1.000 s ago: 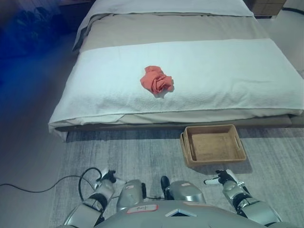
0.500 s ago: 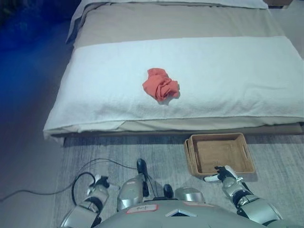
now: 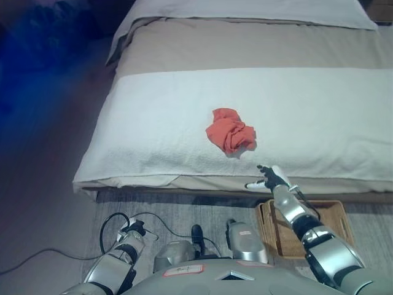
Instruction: Put the clothes on the bed into the basket.
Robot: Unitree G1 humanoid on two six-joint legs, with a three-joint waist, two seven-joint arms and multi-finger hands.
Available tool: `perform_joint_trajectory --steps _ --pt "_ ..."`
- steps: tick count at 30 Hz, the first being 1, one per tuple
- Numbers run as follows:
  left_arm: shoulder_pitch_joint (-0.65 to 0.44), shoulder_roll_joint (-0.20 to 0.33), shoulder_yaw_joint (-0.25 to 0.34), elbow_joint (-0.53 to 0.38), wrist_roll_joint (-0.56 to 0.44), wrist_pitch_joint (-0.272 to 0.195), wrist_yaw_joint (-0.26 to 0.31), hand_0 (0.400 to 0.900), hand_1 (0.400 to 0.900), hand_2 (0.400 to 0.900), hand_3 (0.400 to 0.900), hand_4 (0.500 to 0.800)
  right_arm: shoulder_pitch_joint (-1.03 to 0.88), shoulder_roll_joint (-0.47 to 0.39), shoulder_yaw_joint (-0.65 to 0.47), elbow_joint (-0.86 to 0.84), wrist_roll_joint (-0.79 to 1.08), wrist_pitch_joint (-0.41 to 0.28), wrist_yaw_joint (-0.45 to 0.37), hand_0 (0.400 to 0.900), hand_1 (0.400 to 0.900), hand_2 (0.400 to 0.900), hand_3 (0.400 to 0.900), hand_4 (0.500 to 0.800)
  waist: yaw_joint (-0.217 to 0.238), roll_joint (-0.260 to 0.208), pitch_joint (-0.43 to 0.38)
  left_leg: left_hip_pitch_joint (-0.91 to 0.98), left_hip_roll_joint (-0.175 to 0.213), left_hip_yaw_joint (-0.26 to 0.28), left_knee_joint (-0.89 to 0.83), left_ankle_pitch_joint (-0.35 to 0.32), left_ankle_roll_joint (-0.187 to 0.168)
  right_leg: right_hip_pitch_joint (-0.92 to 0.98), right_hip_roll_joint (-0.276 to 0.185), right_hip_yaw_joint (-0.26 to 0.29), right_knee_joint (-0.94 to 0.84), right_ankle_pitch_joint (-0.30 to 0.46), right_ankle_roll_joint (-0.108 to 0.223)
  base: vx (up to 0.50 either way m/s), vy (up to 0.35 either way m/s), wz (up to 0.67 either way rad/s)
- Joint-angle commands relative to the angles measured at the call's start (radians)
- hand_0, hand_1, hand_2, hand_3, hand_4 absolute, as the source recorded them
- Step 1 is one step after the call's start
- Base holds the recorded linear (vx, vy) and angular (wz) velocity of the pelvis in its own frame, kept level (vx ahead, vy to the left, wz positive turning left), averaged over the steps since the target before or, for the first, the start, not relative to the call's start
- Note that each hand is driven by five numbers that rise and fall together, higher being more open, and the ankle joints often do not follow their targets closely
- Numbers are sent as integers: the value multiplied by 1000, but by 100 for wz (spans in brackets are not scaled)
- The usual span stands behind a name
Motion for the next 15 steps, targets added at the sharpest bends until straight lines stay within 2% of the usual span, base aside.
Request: perform_joint_trajectory --steps 1,3,6,12,15 --pt "61 37 -8 46 42 38 21 900 900 900 900 800 -177 -130 20 -99 -42 -13 -67 900 900 900 900 800 -5 -20 -40 68 -25 29 28 -111 -128 3 28 5 -126 208 6 311 -129 78" --pt "73 39 2 53 36 46 24 900 900 900 900 800 -200 -154 31 -143 -56 -9 -69 900 900 900 900 800 3 -31 -60 84 -21 -13 17 -121 -133 24 34 33 -128 212 -9 301 -162 76" --pt "96 37 0 53 18 55 22 900 900 900 900 800 -257 -173 56 -128 -77 7 -79 900 900 900 900 800 4 -24 -71 84 -3 -31 12 -121 -140 24 42 11 -101 210 -23 257 -182 44" --pt "109 27 -15 64 13 67 24 900 900 900 900 800 -310 -168 75 -84 -96 28 -97 900 900 900 900 800 8 27 -103 58 22 -63 2 -113 -165 59 41 -34 -139 176 -47 196 -130 36" --pt "105 20 -34 64 3 69 31 900 900 900 900 800 -354 -152 98 -4 -109 39 -114 900 900 900 900 800 16 66 -100 28 22 -81 8 -104 -174 52 34 -49 -157 172 -53 95 -86 33"
